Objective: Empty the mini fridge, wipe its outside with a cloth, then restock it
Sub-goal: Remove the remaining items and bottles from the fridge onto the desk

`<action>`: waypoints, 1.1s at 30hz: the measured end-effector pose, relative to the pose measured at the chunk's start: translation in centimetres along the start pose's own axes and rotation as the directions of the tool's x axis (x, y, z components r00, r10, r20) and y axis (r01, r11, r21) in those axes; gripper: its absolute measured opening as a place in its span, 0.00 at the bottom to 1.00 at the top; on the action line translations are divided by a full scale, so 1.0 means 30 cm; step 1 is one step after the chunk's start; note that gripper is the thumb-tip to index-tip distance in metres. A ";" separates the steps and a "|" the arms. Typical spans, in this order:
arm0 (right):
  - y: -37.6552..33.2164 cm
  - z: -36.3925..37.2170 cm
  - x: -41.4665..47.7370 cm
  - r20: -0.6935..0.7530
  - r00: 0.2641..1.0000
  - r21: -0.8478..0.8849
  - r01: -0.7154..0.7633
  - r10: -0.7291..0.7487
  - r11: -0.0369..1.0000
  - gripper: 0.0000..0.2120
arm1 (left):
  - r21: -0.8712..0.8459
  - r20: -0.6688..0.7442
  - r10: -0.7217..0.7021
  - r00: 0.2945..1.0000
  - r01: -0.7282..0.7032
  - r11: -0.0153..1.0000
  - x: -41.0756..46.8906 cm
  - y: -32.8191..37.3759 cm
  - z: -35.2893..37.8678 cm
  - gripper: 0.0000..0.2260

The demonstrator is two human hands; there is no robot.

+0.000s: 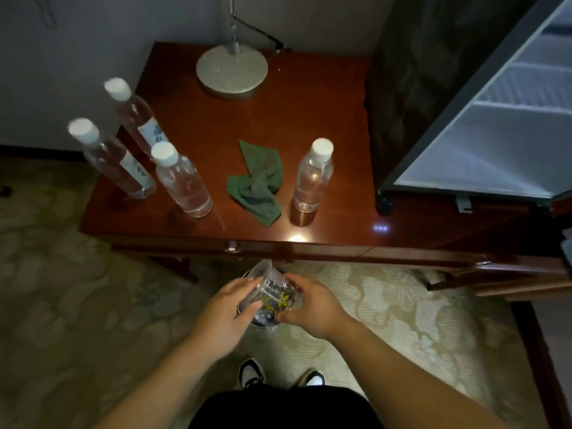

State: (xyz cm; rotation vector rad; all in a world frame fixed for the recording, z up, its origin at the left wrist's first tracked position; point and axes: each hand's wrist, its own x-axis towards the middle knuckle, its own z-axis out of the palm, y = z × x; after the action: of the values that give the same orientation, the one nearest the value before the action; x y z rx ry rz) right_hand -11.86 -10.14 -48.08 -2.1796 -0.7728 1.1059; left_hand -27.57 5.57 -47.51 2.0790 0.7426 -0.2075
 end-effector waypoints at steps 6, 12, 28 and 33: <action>0.430 0.363 0.300 0.084 0.996 -0.106 -0.028 0.037 0.994 0.39 | 0.033 0.068 -0.157 0.985 0.155 0.987 0.202 -0.458 0.387 0.21; 0.719 0.633 0.570 0.081 0.996 -0.241 -0.007 0.027 0.971 0.40 | 0.101 0.088 -0.237 0.968 0.228 0.968 0.385 -0.755 0.606 0.21; 0.228 0.133 0.083 -0.092 0.996 -0.152 -0.019 0.005 0.988 0.39 | 0.107 0.007 -0.128 0.992 0.127 0.986 0.047 -0.123 0.141 0.28; -0.144 -0.177 -0.234 -0.190 0.976 -0.118 0.081 -0.103 0.990 0.36 | 0.079 -0.079 -0.014 0.997 0.020 0.997 -0.175 0.282 -0.153 0.27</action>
State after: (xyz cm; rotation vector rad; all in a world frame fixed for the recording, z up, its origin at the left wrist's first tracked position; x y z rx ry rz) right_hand -11.87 -13.40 -38.84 -2.2773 -0.8530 0.8052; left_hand -27.49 3.42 -36.76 2.1676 0.8112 -0.1679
